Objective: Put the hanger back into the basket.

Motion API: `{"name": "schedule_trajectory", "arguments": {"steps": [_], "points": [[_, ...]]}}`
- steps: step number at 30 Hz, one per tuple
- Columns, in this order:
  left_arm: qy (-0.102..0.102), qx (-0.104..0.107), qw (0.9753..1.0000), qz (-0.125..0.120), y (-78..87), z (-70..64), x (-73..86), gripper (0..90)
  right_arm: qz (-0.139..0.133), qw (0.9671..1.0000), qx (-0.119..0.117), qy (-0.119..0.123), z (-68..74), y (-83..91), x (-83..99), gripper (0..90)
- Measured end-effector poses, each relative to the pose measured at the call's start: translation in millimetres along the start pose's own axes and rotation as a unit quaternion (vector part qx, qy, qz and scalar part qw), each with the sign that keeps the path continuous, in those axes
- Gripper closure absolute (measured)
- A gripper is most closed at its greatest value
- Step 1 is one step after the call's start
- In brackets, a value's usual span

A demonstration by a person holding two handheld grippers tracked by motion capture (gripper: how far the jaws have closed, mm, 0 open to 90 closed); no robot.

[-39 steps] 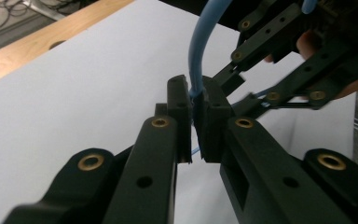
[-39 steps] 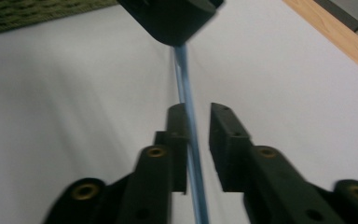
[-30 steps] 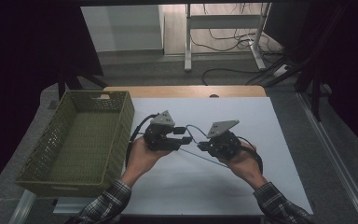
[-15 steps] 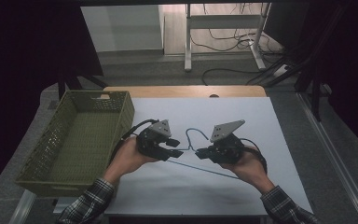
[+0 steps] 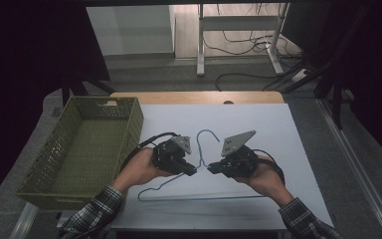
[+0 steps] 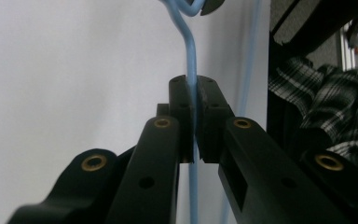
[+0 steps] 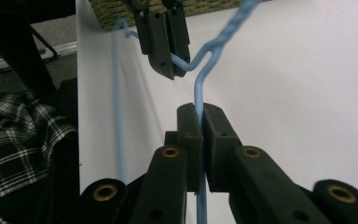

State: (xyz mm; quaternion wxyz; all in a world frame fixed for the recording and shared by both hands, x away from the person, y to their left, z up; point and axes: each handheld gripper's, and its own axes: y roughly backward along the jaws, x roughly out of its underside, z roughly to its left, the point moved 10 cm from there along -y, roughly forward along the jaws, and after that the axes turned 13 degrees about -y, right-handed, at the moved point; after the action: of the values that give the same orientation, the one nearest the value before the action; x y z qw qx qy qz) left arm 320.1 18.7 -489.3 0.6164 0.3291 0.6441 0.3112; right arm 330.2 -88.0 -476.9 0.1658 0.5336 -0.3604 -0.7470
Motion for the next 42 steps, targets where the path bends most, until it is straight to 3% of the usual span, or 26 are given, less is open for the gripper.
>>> {"name": "schedule_trajectory", "arguments": {"steps": [5, 9, 14, 16, 20, 24, 25, 34, 42], "points": [[0.041, -0.015, 0.9989, -0.014, 4.7, 1.6, -2.8, 87.4, -0.018, 0.9996, 0.018, -0.014, -3.9, 6.2, -2.2, 67.8], [0.072, -0.041, 0.9962, -0.024, 16.0, 9.0, -2.8, 87.3, -0.034, 0.9986, 0.035, -0.019, -3.2, 18.0, -5.8, 52.6], [0.111, -0.074, 0.9907, -0.029, 31.4, 20.4, 6.0, 87.3, -0.056, 0.9964, 0.053, -0.034, -1.5, 33.2, -5.8, 36.2], [0.129, -0.085, 0.9873, -0.038, 36.5, 24.0, 8.7, 87.3, -0.059, 0.9956, 0.055, -0.047, -3.4, 36.3, -1.9, 31.4], [0.146, -0.097, 0.9836, -0.041, 49.9, 30.4, 14.5, 87.3, -0.071, 0.9922, 0.067, -0.077, -11.3, 41.3, 7.0, 21.9], [0.166, -0.11, 0.9787, -0.05, 65.8, 36.1, 15.5, 87.3, -0.09, 0.9877, 0.076, -0.103, -15.9, 48.2, 13.1, 17.3], [0.165, -0.114, 0.9785, -0.048, 70.8, 37.6, 16.1, 87.3, -0.094, 0.9868, 0.076, -0.107, -16.1, 50.1, 14.4, 16.9], [0.182, -0.159, 0.969, -0.052, 121.0, 46.9, 20.6, 87.3, -0.113, 0.9814, 0.07, -0.138, -15.2, 60.7, 29.8, 12.2], [0.206, -0.206, 0.9553, -0.051, 157.9, 53.5, 53.3, 87.4, -0.118, 0.9776, 0.063, -0.163, -16.8, 59.7, 45.4, 10.5]]}}
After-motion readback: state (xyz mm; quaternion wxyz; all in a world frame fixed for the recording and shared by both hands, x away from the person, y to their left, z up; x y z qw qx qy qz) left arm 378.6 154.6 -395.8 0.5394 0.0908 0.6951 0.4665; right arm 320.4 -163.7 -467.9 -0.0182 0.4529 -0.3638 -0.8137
